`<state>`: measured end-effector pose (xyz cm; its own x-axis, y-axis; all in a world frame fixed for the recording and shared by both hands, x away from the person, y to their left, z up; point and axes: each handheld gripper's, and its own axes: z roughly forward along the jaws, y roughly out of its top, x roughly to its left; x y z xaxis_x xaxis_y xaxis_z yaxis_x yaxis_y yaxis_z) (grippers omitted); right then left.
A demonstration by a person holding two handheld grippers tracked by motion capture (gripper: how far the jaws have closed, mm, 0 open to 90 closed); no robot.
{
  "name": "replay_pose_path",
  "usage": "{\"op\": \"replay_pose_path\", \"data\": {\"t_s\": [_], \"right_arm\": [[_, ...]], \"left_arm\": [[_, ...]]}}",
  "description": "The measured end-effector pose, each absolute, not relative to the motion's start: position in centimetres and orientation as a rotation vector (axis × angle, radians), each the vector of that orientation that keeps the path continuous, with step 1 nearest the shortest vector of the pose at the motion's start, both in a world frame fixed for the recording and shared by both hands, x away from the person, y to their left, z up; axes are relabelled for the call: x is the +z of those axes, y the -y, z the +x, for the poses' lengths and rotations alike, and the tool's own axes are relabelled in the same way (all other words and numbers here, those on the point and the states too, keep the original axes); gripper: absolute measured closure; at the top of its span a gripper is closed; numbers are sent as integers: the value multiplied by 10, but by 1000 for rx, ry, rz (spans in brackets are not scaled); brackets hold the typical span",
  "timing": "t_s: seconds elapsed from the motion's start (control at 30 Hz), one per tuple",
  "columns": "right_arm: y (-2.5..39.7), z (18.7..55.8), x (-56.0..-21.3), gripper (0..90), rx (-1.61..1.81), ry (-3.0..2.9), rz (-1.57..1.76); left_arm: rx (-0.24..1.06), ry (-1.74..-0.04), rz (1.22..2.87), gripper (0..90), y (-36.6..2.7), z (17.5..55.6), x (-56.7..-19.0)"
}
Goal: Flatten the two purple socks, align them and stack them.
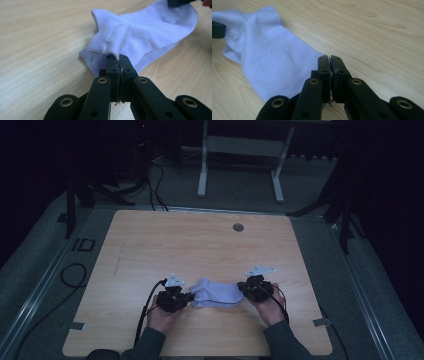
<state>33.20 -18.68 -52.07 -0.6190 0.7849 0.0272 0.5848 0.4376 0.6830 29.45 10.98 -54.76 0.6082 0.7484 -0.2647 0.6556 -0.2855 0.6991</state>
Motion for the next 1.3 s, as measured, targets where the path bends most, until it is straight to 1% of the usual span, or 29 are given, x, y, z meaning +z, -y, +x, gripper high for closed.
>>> {"op": "replay_pose_path", "data": {"t_s": [0.13,0.23,0.3,0.33,0.37,0.47,0.53,0.57,0.6,0.63,0.73,0.9,1.1,1.3], "right_arm": [[189,331,-529,869,933,-2400,1176],[190,332,-534,868,932,-2401,1184],[191,333,-536,865,943,-2401,1190],[191,332,-536,860,943,-2401,1190],[191,332,-536,842,944,-2402,1190],[193,330,-537,715,989,-2413,1195],[195,329,-535,638,1025,-2398,1203],[195,329,-535,638,1025,-2398,1203],[197,327,-534,605,1060,-2397,1202],[199,326,-533,577,1082,-2390,1207],[202,323,-530,532,1115,-2371,1210],[212,322,-524,480,1155,-2311,1242],[230,325,-523,462,1176,-2245,1313],[249,329,-532,455,1147,-2182,1398]], "left_arm": [[118,-1111,2048,884,-111,293,-550],[127,-1130,2069,883,-112,291,-552],[148,-1135,2079,866,-112,291,-552],[163,-1139,2082,844,-112,291,-552],[177,-1141,2083,805,-113,291,-551],[184,-1141,2070,710,-115,290,-549],[200,-1147,2048,662,-118,291,-546],[200,-1147,2048,640,-118,291,-546],[205,-1151,2041,640,-119,291,-545],[210,-1150,2037,622,-120,292,-545],[229,-1162,2027,582,-124,293,-544],[286,-1180,2014,566,-130,298,-543],[348,-1240,1989,560,-137,307,-549],[448,-1260,1964,561,-139,313,-550]]}}
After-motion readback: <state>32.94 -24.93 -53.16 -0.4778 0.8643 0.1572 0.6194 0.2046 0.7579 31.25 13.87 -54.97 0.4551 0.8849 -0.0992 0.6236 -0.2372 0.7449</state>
